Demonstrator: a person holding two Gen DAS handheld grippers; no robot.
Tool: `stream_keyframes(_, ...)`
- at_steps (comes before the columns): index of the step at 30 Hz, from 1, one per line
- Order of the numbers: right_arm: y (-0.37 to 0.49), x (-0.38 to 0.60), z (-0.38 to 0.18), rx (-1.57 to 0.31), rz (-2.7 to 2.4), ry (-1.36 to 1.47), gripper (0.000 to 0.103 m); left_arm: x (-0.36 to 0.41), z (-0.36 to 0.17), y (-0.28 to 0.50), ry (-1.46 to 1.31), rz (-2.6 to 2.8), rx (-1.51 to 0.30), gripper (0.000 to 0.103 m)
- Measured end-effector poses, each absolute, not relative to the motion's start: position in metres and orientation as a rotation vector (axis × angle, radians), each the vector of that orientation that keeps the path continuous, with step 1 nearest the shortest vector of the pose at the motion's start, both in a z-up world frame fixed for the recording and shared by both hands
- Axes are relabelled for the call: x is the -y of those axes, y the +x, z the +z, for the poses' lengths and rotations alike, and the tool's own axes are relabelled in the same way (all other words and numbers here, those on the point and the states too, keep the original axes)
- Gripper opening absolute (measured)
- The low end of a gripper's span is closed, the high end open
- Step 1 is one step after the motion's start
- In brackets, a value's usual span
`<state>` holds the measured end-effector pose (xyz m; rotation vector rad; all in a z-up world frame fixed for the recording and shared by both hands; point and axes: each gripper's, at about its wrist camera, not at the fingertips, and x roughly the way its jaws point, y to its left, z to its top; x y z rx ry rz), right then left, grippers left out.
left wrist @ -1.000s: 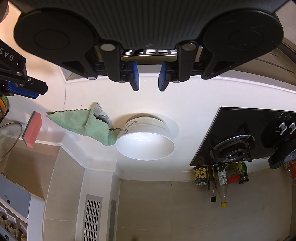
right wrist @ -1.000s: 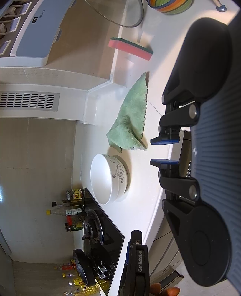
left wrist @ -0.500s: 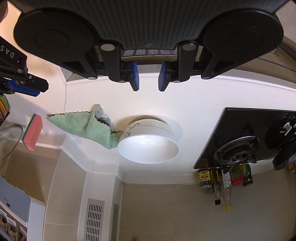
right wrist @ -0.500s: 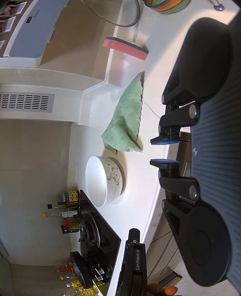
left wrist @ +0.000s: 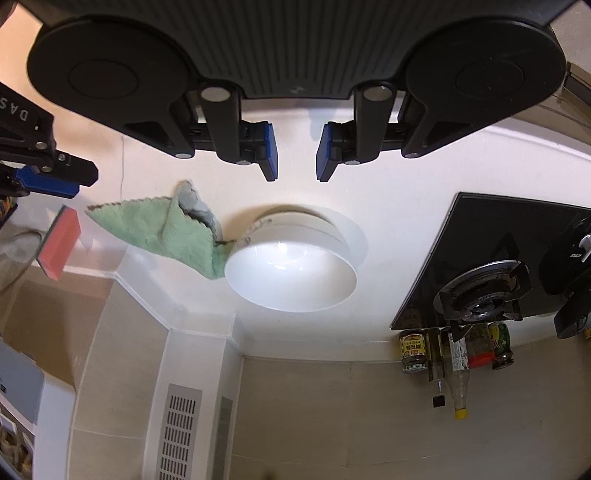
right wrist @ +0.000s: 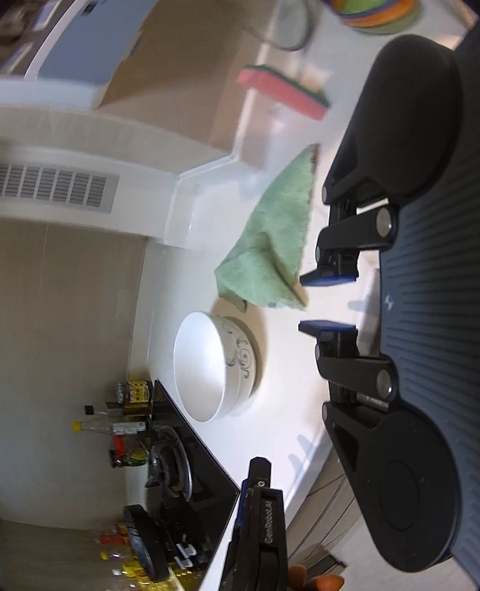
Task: Clean bowl
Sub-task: 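Grasp the green cloth with the right gripper while the left tool approaches the bowl rim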
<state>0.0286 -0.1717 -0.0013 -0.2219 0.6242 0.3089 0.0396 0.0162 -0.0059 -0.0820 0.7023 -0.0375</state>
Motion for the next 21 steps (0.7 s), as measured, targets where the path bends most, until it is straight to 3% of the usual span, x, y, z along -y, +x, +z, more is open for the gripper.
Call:
stream_keyframes(16, 0.147, 0.134, -0.072, -0.784, 0.233, -0.302, 0.018, -0.056, -0.01, 0.123, -0.094, -0.002, -0.766, 0.027)
stream_keyframes(17, 0.149, 0.136, -0.071, -0.78, 0.225, -0.303, 0.017, -0.057, -0.009, 0.127, -0.091, -0.006, -0.766, 0.027)
stream_keyframes(18, 0.15, 0.14, -0.071, -0.78, 0.218, -0.297, 0.006, -0.057, -0.008, 0.13, -0.087, -0.01, -0.765, 0.027)
stream_keyframes(19, 0.15, 0.143, -0.069, -0.782, 0.219, -0.284, 0.002, -0.058, -0.006, 0.133, -0.083, -0.015, -0.764, 0.027)
stream_keyframes(21, 0.149, 0.156, -0.06, -0.771, 0.238, -0.222, 0.002, -0.06, -0.005, 0.143, -0.093, -0.043, -0.777, 0.027)
